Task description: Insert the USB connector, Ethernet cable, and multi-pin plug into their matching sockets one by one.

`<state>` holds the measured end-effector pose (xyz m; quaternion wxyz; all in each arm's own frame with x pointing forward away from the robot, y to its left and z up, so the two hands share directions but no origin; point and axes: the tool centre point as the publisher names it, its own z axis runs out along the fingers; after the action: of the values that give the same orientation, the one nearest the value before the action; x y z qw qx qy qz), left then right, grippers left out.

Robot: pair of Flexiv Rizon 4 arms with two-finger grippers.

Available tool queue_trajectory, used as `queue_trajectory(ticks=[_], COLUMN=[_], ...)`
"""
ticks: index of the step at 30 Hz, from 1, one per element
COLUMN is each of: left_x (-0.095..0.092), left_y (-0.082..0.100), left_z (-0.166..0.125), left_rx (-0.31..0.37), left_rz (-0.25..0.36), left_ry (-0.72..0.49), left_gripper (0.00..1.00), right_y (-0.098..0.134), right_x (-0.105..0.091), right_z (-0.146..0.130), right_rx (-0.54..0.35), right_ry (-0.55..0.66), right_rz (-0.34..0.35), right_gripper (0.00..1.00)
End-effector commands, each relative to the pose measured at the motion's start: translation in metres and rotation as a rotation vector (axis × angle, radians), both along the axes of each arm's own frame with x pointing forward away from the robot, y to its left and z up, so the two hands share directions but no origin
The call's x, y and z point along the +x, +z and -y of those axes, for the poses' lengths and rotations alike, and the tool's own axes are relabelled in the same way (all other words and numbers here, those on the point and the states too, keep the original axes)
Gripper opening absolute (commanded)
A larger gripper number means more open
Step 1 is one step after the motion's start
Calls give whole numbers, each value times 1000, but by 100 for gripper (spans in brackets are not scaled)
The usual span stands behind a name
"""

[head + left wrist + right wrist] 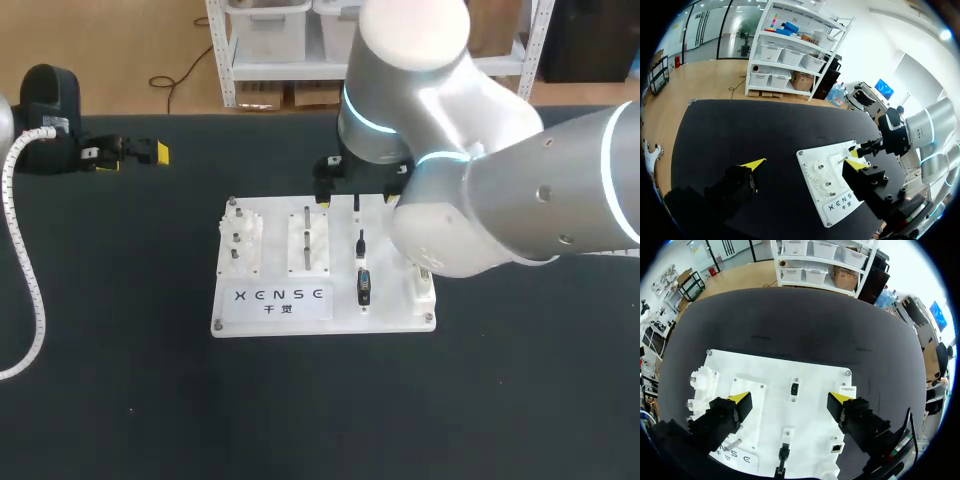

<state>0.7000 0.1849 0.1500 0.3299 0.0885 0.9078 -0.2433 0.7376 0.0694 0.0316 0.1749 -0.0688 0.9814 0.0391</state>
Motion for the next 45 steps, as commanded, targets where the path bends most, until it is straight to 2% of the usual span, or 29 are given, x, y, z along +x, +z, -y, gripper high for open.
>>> queue_trajectory(ticks=[1, 6, 36, 45], left_x=[0, 0, 0, 0], left_y=[0, 0, 0, 0], left_z=[0, 0, 0, 0], left_rx=[0, 0, 0, 0], left_rz=[0, 0, 0, 0], left_ry=[0, 0, 0, 0], left_gripper=[100, 100, 100, 100], right_y=[-5, -7, -7, -18], right_x=[11, 12, 12, 9], right_z=[-6, -6, -6, 0], right_rx=[-6, -6, -6, -29], right_ry=[-4, -23, -23, -133], right_rz=[-13, -38, -38, -165], right_gripper=[100, 100, 100, 100])
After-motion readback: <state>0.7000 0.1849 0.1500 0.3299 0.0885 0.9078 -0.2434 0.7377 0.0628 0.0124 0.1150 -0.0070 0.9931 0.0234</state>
